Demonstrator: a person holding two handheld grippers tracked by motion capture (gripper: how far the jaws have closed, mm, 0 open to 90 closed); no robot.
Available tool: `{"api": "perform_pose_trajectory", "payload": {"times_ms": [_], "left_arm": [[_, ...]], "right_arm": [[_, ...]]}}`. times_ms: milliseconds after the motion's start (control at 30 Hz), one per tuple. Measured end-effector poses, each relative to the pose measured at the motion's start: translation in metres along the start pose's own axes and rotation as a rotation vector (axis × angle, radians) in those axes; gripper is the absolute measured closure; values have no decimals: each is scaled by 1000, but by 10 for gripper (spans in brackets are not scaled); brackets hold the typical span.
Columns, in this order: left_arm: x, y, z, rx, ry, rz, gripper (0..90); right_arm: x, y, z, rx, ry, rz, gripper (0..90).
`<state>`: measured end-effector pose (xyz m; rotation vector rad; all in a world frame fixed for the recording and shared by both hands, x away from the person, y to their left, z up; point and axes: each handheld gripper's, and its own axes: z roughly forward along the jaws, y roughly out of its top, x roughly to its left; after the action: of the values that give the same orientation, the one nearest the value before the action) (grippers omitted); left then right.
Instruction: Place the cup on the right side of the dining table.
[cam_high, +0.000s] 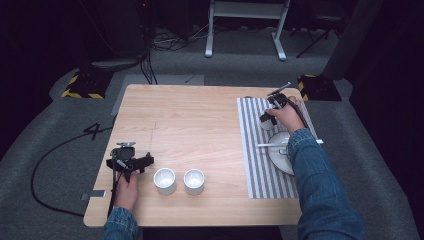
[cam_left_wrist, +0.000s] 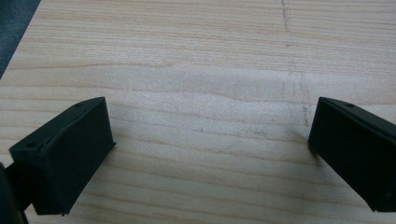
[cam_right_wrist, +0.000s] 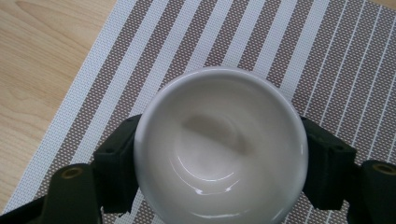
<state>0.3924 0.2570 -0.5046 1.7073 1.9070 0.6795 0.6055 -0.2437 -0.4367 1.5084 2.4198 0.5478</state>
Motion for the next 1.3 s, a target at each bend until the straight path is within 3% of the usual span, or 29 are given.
{"api": "perform_pose_trajectory", "payload": {"times_ms": [633, 1000, 1300], "left_arm": [[0, 0, 0, 0, 1, -1, 1], [0, 0, 0, 0, 1, -3, 1], [0, 0, 0, -2, 1, -3, 1]], "right_arm": [[4, 4, -42, -134, -5, -15, 225], [31, 10, -71, -167, 15, -108, 224], [61, 3, -90, -181, 52, -186, 225]]}}
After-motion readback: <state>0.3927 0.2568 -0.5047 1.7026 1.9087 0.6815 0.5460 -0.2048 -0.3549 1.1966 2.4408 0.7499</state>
